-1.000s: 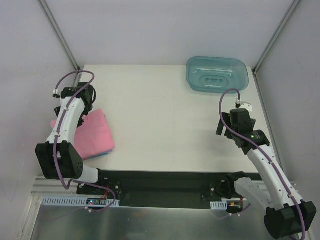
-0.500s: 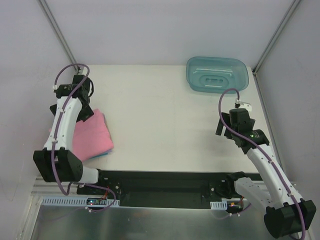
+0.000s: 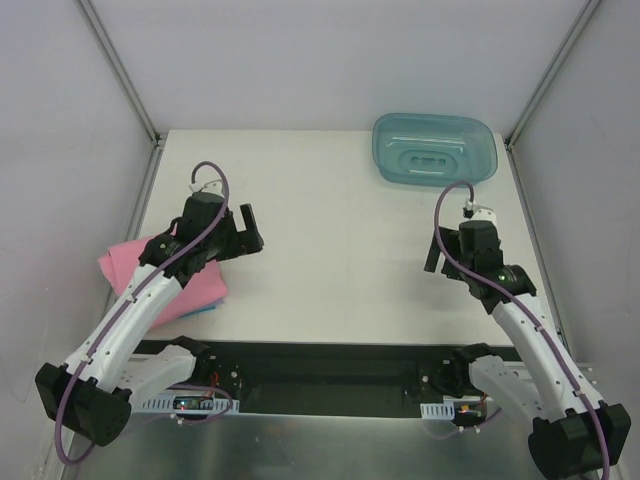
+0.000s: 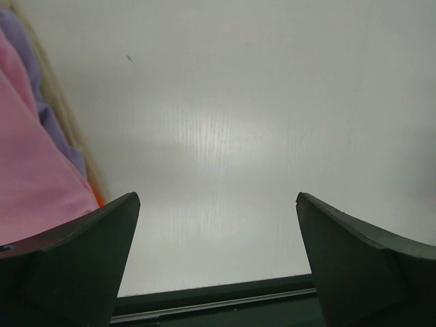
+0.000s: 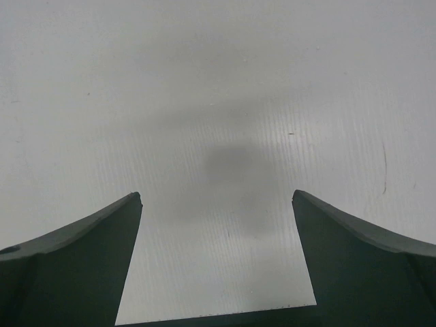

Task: Fold and stack the t-shirts
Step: Put the neatly folded tshirt into the corner of the board with the left arm

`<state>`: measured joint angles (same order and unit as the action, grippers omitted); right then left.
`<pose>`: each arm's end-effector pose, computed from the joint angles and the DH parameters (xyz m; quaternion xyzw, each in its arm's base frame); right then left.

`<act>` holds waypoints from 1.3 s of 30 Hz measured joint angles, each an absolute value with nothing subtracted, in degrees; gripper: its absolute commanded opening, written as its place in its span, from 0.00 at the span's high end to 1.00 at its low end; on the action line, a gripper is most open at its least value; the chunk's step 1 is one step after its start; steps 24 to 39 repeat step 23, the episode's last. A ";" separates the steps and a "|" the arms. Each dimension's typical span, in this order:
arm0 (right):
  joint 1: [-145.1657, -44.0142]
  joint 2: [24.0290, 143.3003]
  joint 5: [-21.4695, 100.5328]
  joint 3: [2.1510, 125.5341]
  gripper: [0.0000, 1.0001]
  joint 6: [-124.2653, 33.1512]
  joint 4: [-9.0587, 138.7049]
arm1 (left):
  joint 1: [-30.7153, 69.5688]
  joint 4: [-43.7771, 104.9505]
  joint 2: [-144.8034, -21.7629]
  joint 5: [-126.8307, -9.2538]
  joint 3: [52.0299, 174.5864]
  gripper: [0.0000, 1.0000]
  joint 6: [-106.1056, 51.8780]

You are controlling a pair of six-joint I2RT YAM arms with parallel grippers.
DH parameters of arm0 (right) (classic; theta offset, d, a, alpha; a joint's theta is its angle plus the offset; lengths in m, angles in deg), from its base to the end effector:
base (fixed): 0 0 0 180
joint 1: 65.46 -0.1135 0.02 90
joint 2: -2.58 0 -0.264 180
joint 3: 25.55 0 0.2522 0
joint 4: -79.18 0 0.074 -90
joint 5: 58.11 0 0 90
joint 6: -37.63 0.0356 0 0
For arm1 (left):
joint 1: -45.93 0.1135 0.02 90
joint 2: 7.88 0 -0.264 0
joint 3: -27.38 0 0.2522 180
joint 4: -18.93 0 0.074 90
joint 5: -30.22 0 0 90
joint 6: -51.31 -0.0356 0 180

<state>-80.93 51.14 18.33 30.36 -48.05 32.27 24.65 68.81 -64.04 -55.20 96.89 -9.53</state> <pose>0.1749 0.0397 0.2745 -0.0372 0.8990 -0.0325 0.4352 0.1933 -0.0722 0.3258 -0.0793 0.8890 -0.1592 0.4219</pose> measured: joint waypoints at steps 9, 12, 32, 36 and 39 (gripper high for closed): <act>-80.93 40.34 24.05 24.17 0.03 -48.65 39.33 | 22.64 58.32 -53.31 -58.09 85.96 0.01 -11.08; -80.93 37.13 24.21 22.78 0.03 -48.56 40.86 | 22.64 56.66 -50.68 -58.26 84.14 0.01 -11.43; -80.93 33.48 24.89 20.79 0.03 -47.42 41.65 | 22.64 55.63 -47.27 -56.80 81.04 0.01 -11.69; -80.93 33.48 24.89 20.79 0.03 -47.42 41.65 | 22.64 55.63 -47.27 -56.80 81.04 0.01 -11.69; -80.93 33.48 24.89 20.79 0.03 -47.42 41.65 | 22.64 55.63 -47.27 -56.80 81.04 0.01 -11.69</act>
